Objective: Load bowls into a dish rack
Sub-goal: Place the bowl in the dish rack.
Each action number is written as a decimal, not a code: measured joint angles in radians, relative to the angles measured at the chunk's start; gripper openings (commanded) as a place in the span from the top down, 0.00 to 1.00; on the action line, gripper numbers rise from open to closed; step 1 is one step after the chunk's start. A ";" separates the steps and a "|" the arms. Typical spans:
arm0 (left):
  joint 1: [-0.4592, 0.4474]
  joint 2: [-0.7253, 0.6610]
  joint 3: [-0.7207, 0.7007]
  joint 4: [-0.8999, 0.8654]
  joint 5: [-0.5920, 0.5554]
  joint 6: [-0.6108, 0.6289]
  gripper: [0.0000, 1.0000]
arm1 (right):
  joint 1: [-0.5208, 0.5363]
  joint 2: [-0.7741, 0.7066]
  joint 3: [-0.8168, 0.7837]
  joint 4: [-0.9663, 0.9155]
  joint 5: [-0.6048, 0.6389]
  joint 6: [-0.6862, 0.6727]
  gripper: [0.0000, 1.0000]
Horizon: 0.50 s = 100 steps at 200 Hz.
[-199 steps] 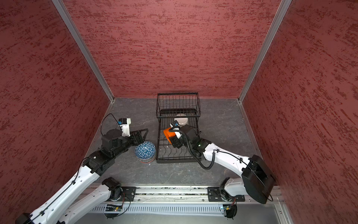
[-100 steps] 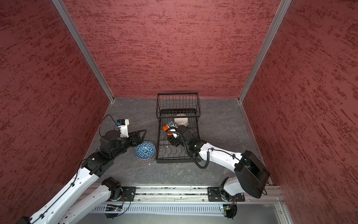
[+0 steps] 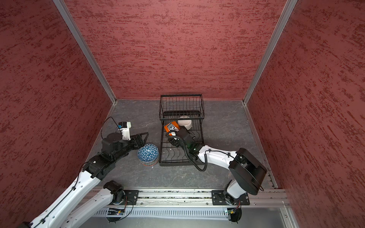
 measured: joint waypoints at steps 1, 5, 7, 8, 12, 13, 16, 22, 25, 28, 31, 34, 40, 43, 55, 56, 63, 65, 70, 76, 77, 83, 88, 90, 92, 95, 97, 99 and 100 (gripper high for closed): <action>0.000 0.000 0.000 0.000 0.000 0.000 0.23 | 0.000 0.001 0.000 0.001 0.001 -0.001 0.29; 0.000 0.000 0.000 0.000 0.000 0.000 0.23 | 0.000 0.006 -0.002 0.009 0.003 -0.006 0.29; 0.000 0.000 0.000 0.000 0.000 0.000 0.23 | 0.000 0.008 -0.003 0.013 0.005 -0.008 0.29; 0.000 0.000 0.000 0.000 0.000 0.000 0.23 | 0.001 0.009 -0.004 0.013 0.006 -0.009 0.29; 0.000 0.000 0.000 -0.001 0.000 0.000 0.23 | 0.001 0.012 -0.006 0.019 0.010 -0.013 0.29; 0.000 0.000 0.000 -0.001 0.000 0.000 0.23 | 0.001 0.013 -0.006 0.019 0.010 -0.013 0.29; 0.001 0.000 0.000 -0.002 0.000 0.001 0.23 | 0.001 0.014 -0.006 0.024 0.013 -0.016 0.29; 0.001 0.000 0.000 -0.003 0.000 0.001 0.23 | 0.001 0.018 -0.009 0.034 0.019 -0.023 0.29; 0.002 0.000 0.000 -0.003 0.000 0.001 0.23 | 0.001 0.019 -0.010 0.039 0.023 -0.026 0.29; 0.002 0.000 0.000 -0.004 0.000 0.001 0.23 | 0.001 0.021 -0.010 0.044 0.026 -0.028 0.29; 0.003 0.000 0.000 -0.004 0.000 0.001 0.23 | 0.001 0.023 -0.010 0.050 0.028 -0.032 0.29; 0.003 0.000 0.000 -0.004 0.000 0.001 0.23 | 0.001 0.025 -0.010 0.056 0.031 -0.034 0.29; 0.005 0.000 0.000 -0.004 0.000 0.001 0.23 | 0.002 0.029 -0.010 0.071 0.036 -0.040 0.29; 0.005 0.000 0.000 -0.004 0.000 0.001 0.23 | 0.002 0.031 -0.010 0.077 0.038 -0.042 0.29; 0.006 0.000 0.000 -0.005 0.000 0.001 0.23 | 0.002 0.040 -0.010 0.102 0.049 -0.053 0.28; 0.006 0.000 0.000 -0.005 0.000 0.001 0.23 | 0.002 0.040 -0.010 0.103 0.050 -0.054 0.28; 0.006 0.000 0.000 -0.005 0.000 0.001 0.23 | 0.002 0.047 -0.010 0.118 0.054 -0.061 0.28; 0.006 0.000 0.000 -0.005 0.000 0.001 0.23 | 0.002 0.049 -0.010 0.123 0.055 -0.062 0.29; 0.006 0.000 0.000 -0.006 0.000 0.001 0.23 | 0.002 0.055 -0.010 0.132 0.058 -0.065 0.28; 0.006 0.000 0.000 -0.007 0.000 0.001 0.23 | 0.002 0.062 -0.010 0.145 0.062 -0.069 0.28; 0.006 0.000 0.000 -0.007 0.000 0.001 0.23 | 0.002 0.064 -0.010 0.147 0.063 -0.071 0.29; 0.006 0.000 0.000 -0.007 0.000 0.001 0.23 | 0.002 0.072 -0.010 0.158 0.068 -0.074 0.29; 0.006 0.000 0.000 -0.007 0.000 0.001 0.23 | 0.003 0.080 -0.010 0.170 0.071 -0.078 0.28; 0.006 0.000 0.000 -0.008 0.000 0.001 0.23 | 0.003 0.083 -0.010 0.174 0.072 -0.079 0.29; 0.006 0.000 0.000 -0.008 0.000 0.001 0.23 | 0.003 0.085 -0.010 0.177 0.072 -0.079 0.29; 0.006 0.000 0.000 -0.008 0.000 0.001 0.23 | 0.003 0.091 -0.010 0.183 0.074 -0.082 0.28; 0.007 0.000 0.000 -0.008 0.000 0.001 0.23 | 0.003 0.094 -0.010 0.187 0.076 -0.083 0.28; 0.007 0.000 0.000 -0.008 0.000 0.001 0.23 | 0.003 0.097 -0.010 0.191 0.077 -0.084 0.28; 0.007 0.000 0.000 -0.008 0.000 0.001 0.23 | 0.004 0.098 -0.010 0.192 0.078 -0.085 0.29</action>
